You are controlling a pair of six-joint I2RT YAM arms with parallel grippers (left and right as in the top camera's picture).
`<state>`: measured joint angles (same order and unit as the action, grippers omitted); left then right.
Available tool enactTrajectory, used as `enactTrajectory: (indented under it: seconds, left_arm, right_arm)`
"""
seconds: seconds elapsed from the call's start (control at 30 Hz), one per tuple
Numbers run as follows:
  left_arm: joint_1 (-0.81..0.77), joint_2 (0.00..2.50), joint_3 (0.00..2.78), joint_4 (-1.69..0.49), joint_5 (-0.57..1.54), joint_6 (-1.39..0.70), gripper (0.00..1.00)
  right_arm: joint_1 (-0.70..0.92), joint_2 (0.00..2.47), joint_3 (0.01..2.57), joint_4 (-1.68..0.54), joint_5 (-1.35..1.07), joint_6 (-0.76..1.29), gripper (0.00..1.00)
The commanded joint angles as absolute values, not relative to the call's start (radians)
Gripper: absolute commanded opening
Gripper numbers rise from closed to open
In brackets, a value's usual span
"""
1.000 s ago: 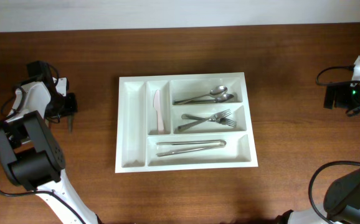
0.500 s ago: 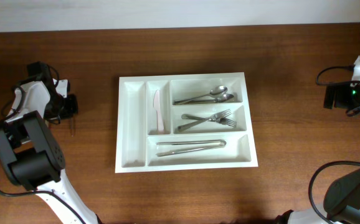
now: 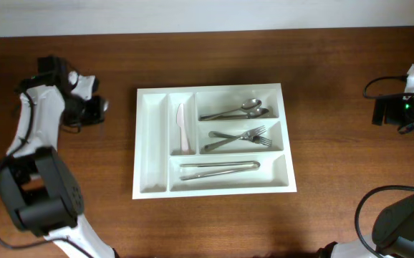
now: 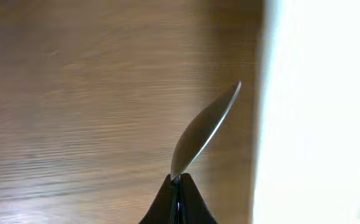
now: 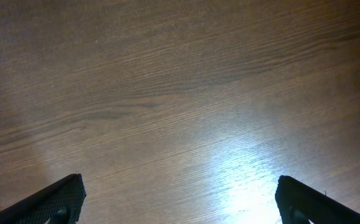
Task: Pack container
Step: 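Carry the spoon into the narrow left compartment and release it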
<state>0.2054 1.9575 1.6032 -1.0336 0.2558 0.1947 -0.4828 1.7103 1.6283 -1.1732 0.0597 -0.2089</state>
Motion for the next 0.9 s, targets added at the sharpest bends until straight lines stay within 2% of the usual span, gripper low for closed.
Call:
enactTrajectory:
  seconds: [0.0,0.33,0.63,0.87]
  left_arm:
    - [0.117,1.875,1.626,-1.061,0.308,0.219,0.02]
    - [-0.08,1.876,1.621,-1.086,0.16,0.083,0.02]
    - [-0.112,1.886,1.621,-1.123,0.16,-0.151,0.02]
    - [-0.112,1.886,1.618,-1.131,0.159,-0.168,0.1]
  right_arm:
    - [-0.485,1.712,1.621,-1.172,0.054,-0.201,0.99]
    - [-0.485,1.712,1.621,-1.172,0.054,-0.201,0.99]
    - [-0.485,1.712,1.621,-1.172,0.054,-0.201,0.99]
    - [-0.485,1.712,1.621,-1.172,0.054,-0.201,0.99]
